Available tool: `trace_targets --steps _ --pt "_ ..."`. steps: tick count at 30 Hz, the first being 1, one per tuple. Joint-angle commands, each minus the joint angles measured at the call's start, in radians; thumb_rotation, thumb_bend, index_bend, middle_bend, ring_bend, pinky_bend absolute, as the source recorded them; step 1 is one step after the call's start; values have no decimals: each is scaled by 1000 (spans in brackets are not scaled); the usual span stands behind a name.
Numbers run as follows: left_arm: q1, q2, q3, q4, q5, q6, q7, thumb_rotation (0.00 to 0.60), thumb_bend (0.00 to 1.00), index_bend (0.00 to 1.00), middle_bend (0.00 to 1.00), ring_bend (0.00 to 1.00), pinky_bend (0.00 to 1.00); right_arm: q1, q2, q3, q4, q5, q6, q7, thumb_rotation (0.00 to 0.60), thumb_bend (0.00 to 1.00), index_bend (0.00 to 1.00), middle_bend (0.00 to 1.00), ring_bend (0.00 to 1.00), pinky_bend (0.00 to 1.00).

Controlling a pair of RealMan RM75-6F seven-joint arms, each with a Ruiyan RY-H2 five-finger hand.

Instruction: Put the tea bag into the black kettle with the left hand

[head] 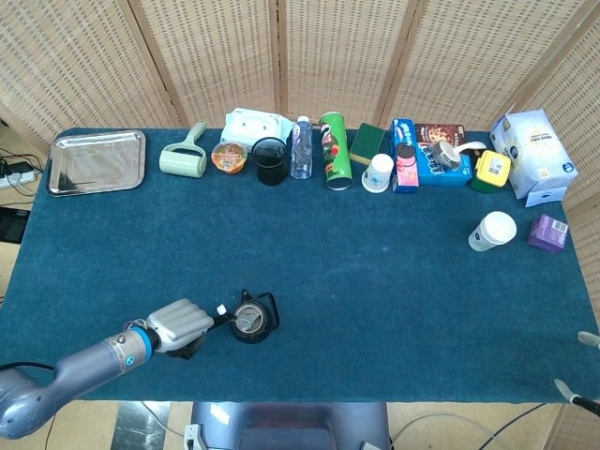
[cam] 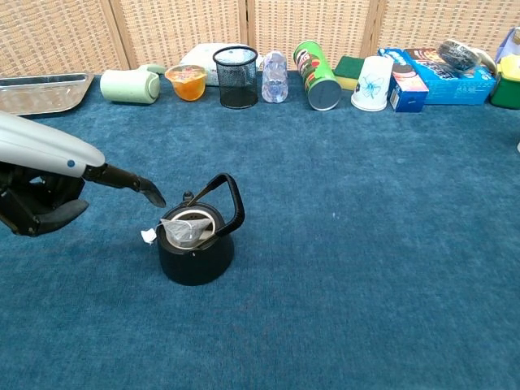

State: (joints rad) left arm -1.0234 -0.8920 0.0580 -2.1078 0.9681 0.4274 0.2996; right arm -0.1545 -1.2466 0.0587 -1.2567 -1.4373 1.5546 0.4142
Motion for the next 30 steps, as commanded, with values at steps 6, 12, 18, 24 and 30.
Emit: trace_targets --steps 6,12,18,24,30 --pt "-88 -60 67 23 -96 13 40 600 869 0 998 1000 902 1 -3 0 9 2 -7 8 600 185 255 308 202 153" --pt "-142 -106 108 44 -166 47 61 600 868 0 998 1000 901 -1 -5 2 17 6 -9 14 600 186 255 310 203 153" --pt "-192 -157 134 71 -227 62 64 600 866 0 998 1000 902 -2 -6 3 21 10 -14 18 600 186 255 311 203 153" --pt "-228 -205 146 100 -267 72 58 600 863 0 998 1000 902 -4 -6 4 25 14 -16 21 600 186 255 311 203 153" --pt "-261 -245 160 124 -297 78 52 600 860 0 998 1000 902 -7 -6 5 27 18 -19 23 600 185 255 311 202 153"
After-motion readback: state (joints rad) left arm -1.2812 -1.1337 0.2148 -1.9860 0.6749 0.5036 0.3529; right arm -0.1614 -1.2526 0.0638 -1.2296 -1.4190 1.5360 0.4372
